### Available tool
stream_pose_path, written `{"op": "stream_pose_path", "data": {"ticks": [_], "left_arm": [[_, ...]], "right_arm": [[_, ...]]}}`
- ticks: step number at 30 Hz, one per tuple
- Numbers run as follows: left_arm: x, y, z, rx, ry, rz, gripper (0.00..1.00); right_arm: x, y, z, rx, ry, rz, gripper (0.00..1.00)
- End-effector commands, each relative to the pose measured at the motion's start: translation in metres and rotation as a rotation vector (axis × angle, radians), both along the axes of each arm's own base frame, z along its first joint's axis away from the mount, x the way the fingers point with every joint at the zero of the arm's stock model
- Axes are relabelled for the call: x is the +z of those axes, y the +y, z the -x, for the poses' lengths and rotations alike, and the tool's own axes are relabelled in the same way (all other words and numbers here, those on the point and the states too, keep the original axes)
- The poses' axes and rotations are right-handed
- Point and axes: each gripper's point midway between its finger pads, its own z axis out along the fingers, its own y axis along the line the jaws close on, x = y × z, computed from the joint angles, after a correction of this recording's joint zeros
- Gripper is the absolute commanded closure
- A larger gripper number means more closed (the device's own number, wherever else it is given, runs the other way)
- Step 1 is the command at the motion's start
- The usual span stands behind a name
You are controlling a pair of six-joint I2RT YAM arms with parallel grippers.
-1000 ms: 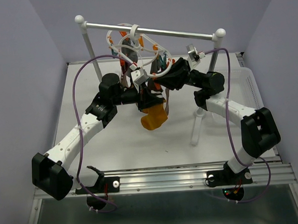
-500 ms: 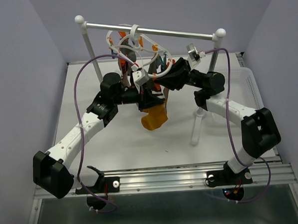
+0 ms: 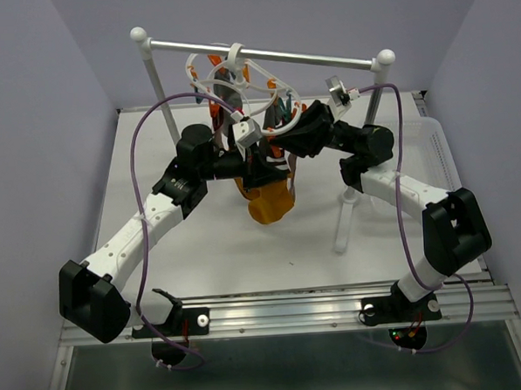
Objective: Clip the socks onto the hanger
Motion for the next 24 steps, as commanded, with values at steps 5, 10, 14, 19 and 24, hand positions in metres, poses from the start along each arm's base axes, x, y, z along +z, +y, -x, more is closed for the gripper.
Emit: {"op": "stream_pose_path", "data": {"ticks": [5, 10, 14, 19, 24], "left_arm": [[0.0390, 0.0022, 0.0032, -0.018, -0.125, 0.065, 1.00], [0.0387, 0.0034, 0.0047, -0.012, -0.125, 0.065, 1.00], [0.0376, 0.0044, 0.0020, 0.015, -0.111, 0.064, 1.00], [0.0375, 0.0046, 0.0012, 0.022, -0.097, 0.067, 1.00], [0.0376, 0.0063, -0.0024, 0.059, -0.092, 0.066, 0.81]], "right_arm": [[0.0320, -0.0204, 0.0657, 0.082, -0.431, -0.132, 0.87], [0.0353, -0.0230, 0.0662, 0.062, -0.423, -0.158, 0.54], [0.0364, -0.0241, 0.0657, 0.050, -0.416, -0.171, 0.36], [0.0377, -0.0257, 0.0671, 0.041, -0.417, -0.180, 0.34], [0.0386, -0.0284, 0.0696, 0.023, -0.428, -0.192, 0.25]]}}
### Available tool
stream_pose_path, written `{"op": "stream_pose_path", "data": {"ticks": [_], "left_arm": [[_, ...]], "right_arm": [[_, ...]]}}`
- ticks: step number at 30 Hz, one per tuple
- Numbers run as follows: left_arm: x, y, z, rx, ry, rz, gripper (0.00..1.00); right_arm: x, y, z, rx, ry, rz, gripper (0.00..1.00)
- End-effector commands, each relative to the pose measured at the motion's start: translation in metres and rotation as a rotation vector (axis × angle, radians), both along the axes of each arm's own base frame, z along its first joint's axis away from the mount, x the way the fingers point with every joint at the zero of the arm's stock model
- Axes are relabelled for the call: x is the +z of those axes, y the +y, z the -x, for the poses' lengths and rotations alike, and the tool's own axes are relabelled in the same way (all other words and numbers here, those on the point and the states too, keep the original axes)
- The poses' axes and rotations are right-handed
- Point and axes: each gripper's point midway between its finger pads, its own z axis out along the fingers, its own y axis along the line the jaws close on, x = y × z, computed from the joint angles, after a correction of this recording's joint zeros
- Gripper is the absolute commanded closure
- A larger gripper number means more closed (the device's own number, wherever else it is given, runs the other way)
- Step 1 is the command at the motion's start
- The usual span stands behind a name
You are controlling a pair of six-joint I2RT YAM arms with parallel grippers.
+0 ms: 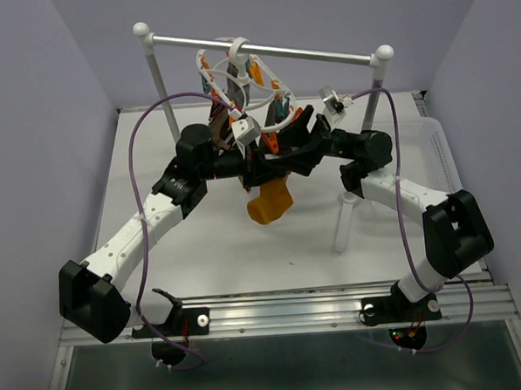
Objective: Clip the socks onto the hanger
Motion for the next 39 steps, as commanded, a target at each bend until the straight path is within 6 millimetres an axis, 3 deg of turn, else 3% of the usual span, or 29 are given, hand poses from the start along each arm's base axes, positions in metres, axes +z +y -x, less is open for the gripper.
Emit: {"op": "stream_pose_path", "data": {"ticks": [1, 5, 8, 9, 13, 14, 15, 16, 18, 19, 20, 25, 28, 34, 39], "left_arm": [[0.038, 0.005, 0.004, 0.024, -0.102, 0.067, 0.73], [0.037, 0.008, 0.000, 0.060, -0.098, 0.065, 0.49], [0.037, 0.012, -0.003, 0.111, -0.088, 0.066, 0.30], [0.036, 0.014, -0.004, 0.126, -0.086, 0.066, 0.01], [0.033, 0.023, -0.005, 0.199, -0.074, 0.070, 0.01], [0.033, 0.029, -0.006, 0.237, -0.074, 0.070, 0.01], [0.032, 0.032, -0.007, 0.262, -0.070, 0.071, 0.01], [0.032, 0.035, -0.008, 0.288, -0.066, 0.073, 0.01], [0.032, 0.048, -0.012, 0.381, -0.061, 0.076, 0.01], [0.033, 0.052, -0.013, 0.412, -0.058, 0.082, 0.01], [0.034, 0.061, -0.014, 0.464, -0.056, 0.084, 0.01], [0.041, 0.092, -0.020, 0.648, -0.047, 0.104, 0.01], [0.048, 0.108, -0.015, 0.714, -0.045, 0.128, 0.01], [0.062, 0.158, -0.027, 1.003, -0.005, 0.192, 0.01], [0.062, 0.189, -0.041, 1.202, 0.067, 0.213, 0.01]], "right_arm": [[0.058, -0.030, 0.062, -0.005, -0.474, -0.241, 0.24], [0.057, -0.031, 0.064, -0.006, -0.474, -0.236, 0.00], [0.056, -0.030, 0.065, 0.001, -0.452, -0.211, 0.00], [0.055, -0.030, 0.065, 0.001, -0.445, -0.200, 0.00], [0.055, -0.027, 0.053, -0.073, -0.430, -0.129, 0.00], [0.045, -0.022, 0.038, -0.101, -0.328, -0.066, 0.00], [0.058, -0.027, 0.033, -0.173, -0.303, -0.081, 0.00], [0.044, -0.025, 0.015, -0.244, -0.250, -0.007, 0.00], [0.047, -0.032, 0.002, -0.354, -0.222, 0.023, 0.00], [0.058, -0.041, -0.001, -0.441, -0.242, 0.014, 0.00], [0.046, -0.045, -0.012, -0.498, -0.171, 0.062, 0.00], [0.020, -0.059, -0.007, -0.556, -0.077, 0.164, 0.00], [0.022, -0.068, -0.014, -0.630, -0.049, 0.202, 0.00], [-0.005, -0.110, -0.029, -0.882, 0.124, 0.327, 0.00], [-0.057, -0.141, -0.015, -0.997, 0.363, 0.413, 0.00]]}}
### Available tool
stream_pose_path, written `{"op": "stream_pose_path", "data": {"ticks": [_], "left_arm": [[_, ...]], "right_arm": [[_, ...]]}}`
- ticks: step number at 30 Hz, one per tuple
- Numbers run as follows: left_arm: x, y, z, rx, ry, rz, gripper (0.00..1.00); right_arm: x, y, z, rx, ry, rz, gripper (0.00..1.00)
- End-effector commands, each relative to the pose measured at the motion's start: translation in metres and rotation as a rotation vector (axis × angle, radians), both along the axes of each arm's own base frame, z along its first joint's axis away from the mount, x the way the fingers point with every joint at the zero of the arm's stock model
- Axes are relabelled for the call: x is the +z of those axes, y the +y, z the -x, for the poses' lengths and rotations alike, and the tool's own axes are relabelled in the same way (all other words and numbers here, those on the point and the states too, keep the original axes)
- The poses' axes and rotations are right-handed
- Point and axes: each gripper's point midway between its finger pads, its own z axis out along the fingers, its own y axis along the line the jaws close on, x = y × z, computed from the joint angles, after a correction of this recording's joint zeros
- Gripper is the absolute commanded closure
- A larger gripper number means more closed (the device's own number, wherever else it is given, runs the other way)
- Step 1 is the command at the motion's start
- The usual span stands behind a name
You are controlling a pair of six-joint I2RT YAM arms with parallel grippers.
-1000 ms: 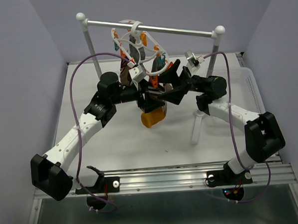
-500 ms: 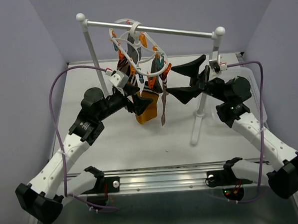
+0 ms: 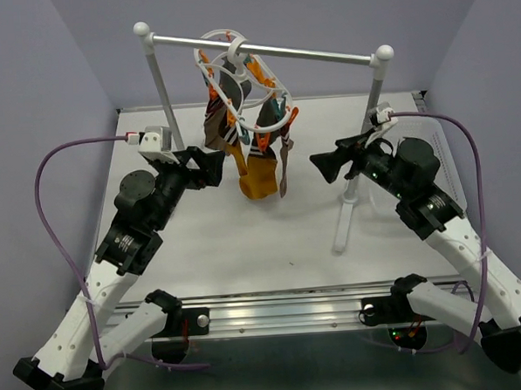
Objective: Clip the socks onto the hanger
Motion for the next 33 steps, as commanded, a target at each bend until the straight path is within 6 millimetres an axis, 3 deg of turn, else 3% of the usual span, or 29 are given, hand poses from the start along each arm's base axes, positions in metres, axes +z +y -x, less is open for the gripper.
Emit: {"op": "stream_pose_path", "data": {"ticks": [1, 3, 4, 6, 9, 10, 14, 19, 21, 22, 23, 24, 27, 31, 33], "left_arm": [[0.008, 0.038, -0.015, 0.232, 0.048, 0.088, 0.01], [-0.005, 0.055, -0.020, 0.330, 0.094, 0.091, 0.01], [-0.009, 0.060, -0.022, 0.361, 0.108, 0.096, 0.01], [-0.021, 0.071, -0.028, 0.422, 0.136, 0.092, 0.01], [-0.033, 0.079, -0.038, 0.463, 0.157, 0.094, 0.01], [-0.035, 0.082, -0.041, 0.477, 0.165, 0.102, 0.01], [-0.041, 0.094, -0.057, 0.511, 0.180, 0.127, 0.01], [-0.057, 0.127, -0.079, 0.593, 0.215, 0.171, 0.01], [-0.061, 0.136, -0.082, 0.619, 0.210, 0.177, 0.01], [-0.062, 0.141, -0.081, 0.635, 0.208, 0.182, 0.01], [-0.058, 0.144, -0.080, 0.641, 0.182, 0.193, 0.01], [-0.056, 0.147, -0.078, 0.648, 0.171, 0.197, 0.01], [-0.052, 0.155, -0.071, 0.684, 0.154, 0.195, 0.01], [-0.054, 0.170, -0.058, 0.764, 0.154, 0.211, 0.01], [-0.051, 0.172, -0.050, 0.763, 0.134, 0.218, 0.01]], "right_arm": [[-0.037, -0.051, 0.011, -0.268, 0.166, -0.007, 0.00], [-0.057, -0.077, 0.014, -0.401, 0.212, -0.001, 0.00], [-0.069, -0.101, 0.012, -0.538, 0.224, 0.005, 0.00], [-0.070, -0.126, 0.021, -0.657, 0.230, -0.028, 0.00], [-0.079, -0.195, 0.029, -1.049, 0.251, -0.001, 0.00], [-0.081, -0.204, 0.031, -1.109, 0.262, 0.008, 0.00], [-0.090, -0.218, 0.021, -1.236, 0.290, 0.100, 0.00], [-0.093, -0.238, 0.001, -1.341, 0.314, 0.114, 0.00], [-0.090, -0.259, -0.008, -1.377, 0.321, 0.069, 0.00], [-0.094, -0.257, -0.021, -1.326, 0.335, 0.042, 0.00], [-0.098, -0.277, -0.025, -1.364, 0.350, 0.020, 0.00], [-0.100, -0.272, -0.035, -1.297, 0.370, 0.002, 0.00], [-0.118, -0.282, -0.054, -1.290, 0.443, 0.023, 0.00], [-0.119, -0.285, -0.073, -1.305, 0.444, 0.032, 0.00], [-0.108, -0.286, -0.082, -1.307, 0.403, 0.004, 0.00]]}}
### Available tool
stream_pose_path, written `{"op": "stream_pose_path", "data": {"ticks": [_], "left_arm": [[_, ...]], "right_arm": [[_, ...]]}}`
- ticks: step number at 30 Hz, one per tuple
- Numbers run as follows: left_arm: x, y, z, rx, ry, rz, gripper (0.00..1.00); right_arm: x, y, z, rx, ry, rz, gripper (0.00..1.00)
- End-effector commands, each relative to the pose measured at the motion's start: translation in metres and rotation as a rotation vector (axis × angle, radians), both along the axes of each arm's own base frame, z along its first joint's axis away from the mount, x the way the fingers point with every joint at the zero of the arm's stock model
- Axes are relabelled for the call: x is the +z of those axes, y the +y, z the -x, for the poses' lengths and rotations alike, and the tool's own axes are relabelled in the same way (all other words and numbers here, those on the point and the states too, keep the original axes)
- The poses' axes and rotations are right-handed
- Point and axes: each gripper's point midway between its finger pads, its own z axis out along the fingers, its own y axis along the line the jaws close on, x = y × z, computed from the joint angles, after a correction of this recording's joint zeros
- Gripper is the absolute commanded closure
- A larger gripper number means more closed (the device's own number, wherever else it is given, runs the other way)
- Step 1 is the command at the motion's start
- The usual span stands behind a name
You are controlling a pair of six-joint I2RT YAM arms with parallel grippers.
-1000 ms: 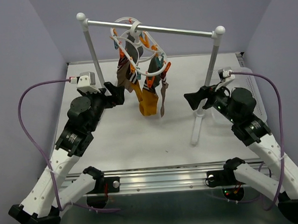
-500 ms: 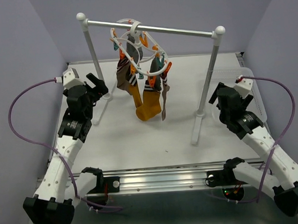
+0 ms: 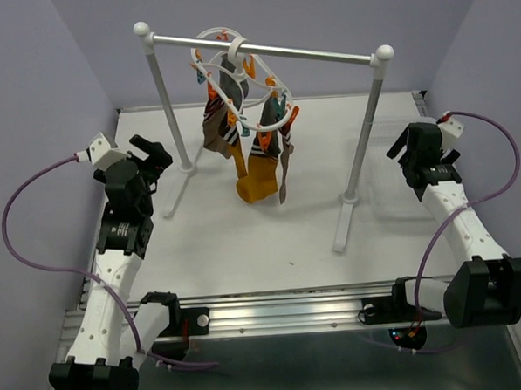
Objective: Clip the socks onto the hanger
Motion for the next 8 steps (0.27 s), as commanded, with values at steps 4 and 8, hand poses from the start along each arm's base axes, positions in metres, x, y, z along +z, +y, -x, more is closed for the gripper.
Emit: {"op": "stream_pose_path", "data": {"ticks": [4, 8], "left_arm": [[0.027, 0.015, 0.023, 0.064, -0.129, 0.010, 0.01], [0.028, 0.015, 0.022, 0.066, -0.129, 0.006, 0.01]], "right_arm": [[0.069, 0.003, -0.032, 0.036, -0.271, 0.008, 0.00], [0.077, 0.001, -0.024, 0.039, -0.319, 0.033, 0.00]]}}
